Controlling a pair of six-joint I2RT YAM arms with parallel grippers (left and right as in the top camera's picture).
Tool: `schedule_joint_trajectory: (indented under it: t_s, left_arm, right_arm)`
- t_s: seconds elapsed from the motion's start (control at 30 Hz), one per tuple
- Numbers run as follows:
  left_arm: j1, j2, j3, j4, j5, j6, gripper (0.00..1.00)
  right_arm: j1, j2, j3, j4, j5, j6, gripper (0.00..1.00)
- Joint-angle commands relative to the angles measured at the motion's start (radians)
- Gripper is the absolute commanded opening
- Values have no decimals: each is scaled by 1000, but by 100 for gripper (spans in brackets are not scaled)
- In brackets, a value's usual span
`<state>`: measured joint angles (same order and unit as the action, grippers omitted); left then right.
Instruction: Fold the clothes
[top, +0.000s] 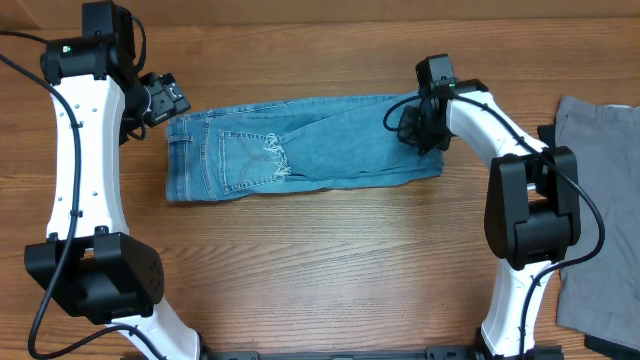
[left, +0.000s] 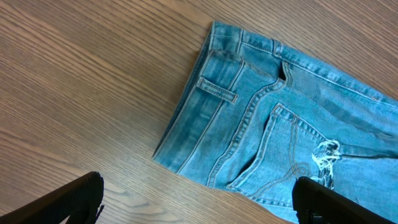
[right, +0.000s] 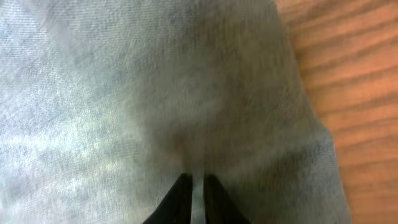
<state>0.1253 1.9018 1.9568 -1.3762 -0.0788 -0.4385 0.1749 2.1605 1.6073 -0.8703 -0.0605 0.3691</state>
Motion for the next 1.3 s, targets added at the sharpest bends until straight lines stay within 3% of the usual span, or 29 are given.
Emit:
schedule_joint_trajectory:
  t_s: [0.0,0.2,0.27,0.3,0.33,0.37,0.4,0.53,0.67,1.27]
  left_arm:
    - [5,4,2,0,1,5,100]
    - [5,4,2,0,1,5,100]
    - [5,4,2,0,1,5,100]
    - [5,4,2,0,1,5,100]
    - [5,4,2,0,1,5,100]
    - [5,4,2,0,1,5,100]
    - [5,4,2,0,1,5,100]
    - [5,4,2,0,1,5,100]
    - [5,4,2,0,1,5,100]
    - [5,4,2,0,1,5,100]
  right_arm:
    - [48,-93,115,-57,-14,-37,11]
    - [201,-166,149,-72,92,19,12]
    - [272,-168,148,-68,142,75,19]
    - [304,-164,145,-55,151,95,28]
    - [353,-156,140,-14,145,108,47]
    - [388,-150,134,29,139,124,85]
    - [417,-142,122,74,130,134,100]
    - [504,-92,100,197,116,135,100]
    - [540,-26,100,222,162,265,87]
    - [657,217,100,378,405,146,80]
